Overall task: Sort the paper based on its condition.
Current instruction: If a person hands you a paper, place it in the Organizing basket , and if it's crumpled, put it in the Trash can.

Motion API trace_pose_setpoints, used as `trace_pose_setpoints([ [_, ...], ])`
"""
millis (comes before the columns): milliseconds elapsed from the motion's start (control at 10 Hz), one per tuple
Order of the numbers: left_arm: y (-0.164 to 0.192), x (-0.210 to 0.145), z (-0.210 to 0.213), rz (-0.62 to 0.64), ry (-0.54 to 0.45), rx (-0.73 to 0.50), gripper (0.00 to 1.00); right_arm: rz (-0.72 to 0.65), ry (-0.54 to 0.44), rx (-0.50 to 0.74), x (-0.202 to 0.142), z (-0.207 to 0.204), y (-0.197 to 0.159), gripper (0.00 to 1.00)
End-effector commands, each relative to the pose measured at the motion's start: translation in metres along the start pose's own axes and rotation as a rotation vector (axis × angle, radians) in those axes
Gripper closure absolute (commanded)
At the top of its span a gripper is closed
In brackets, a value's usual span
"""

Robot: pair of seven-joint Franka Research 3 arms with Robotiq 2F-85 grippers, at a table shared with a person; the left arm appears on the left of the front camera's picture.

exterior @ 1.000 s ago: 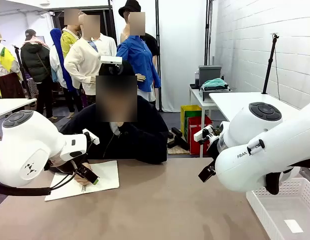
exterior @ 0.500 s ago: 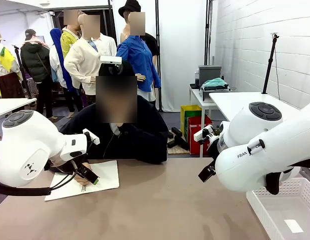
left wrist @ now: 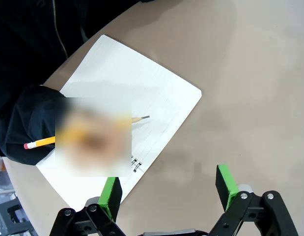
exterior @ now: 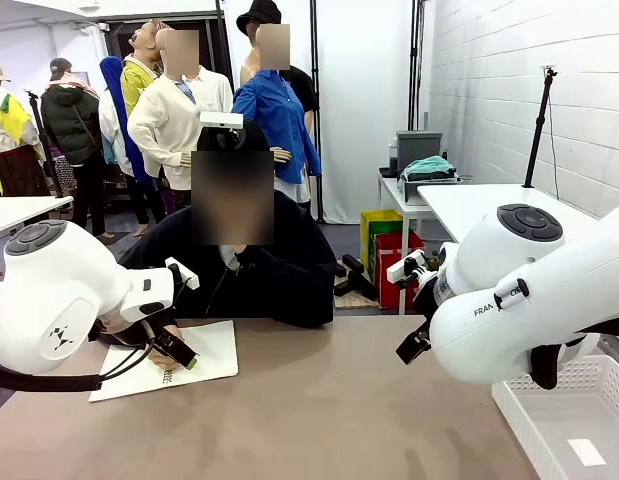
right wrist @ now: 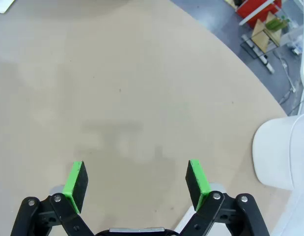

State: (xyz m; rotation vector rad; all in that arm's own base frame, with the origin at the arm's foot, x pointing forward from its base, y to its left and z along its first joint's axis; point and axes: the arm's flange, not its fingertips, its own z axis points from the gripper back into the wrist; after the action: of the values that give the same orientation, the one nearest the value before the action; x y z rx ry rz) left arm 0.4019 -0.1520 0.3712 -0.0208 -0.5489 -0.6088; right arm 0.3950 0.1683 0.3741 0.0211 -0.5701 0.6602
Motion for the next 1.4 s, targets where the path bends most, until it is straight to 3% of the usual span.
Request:
trace_pose_setpoints([
  [0,0.001,0.0,0.0,0.003,0.0,0.0,0.0,-0.001,0.0,0.0,0.0,0.0,0.0,0.0],
  [600,0.0,0.0,0.0,0.0,0.0,0.0,0.0,0.0,0.0,0.0,0.0,0.0,0.0,0.0],
  [1000,-0.008,0.015,0.068,0.065,-0.076,-0.076,0.0,0.051,-0.015,0.175,0.041,0.046,0.04,0.0],
  [1300,-0.006,0.031,0.12,0.023,-0.067,-0.131,0.0,0.126,-0.003,0.195,0.077,0.087,0.057,0.0],
])
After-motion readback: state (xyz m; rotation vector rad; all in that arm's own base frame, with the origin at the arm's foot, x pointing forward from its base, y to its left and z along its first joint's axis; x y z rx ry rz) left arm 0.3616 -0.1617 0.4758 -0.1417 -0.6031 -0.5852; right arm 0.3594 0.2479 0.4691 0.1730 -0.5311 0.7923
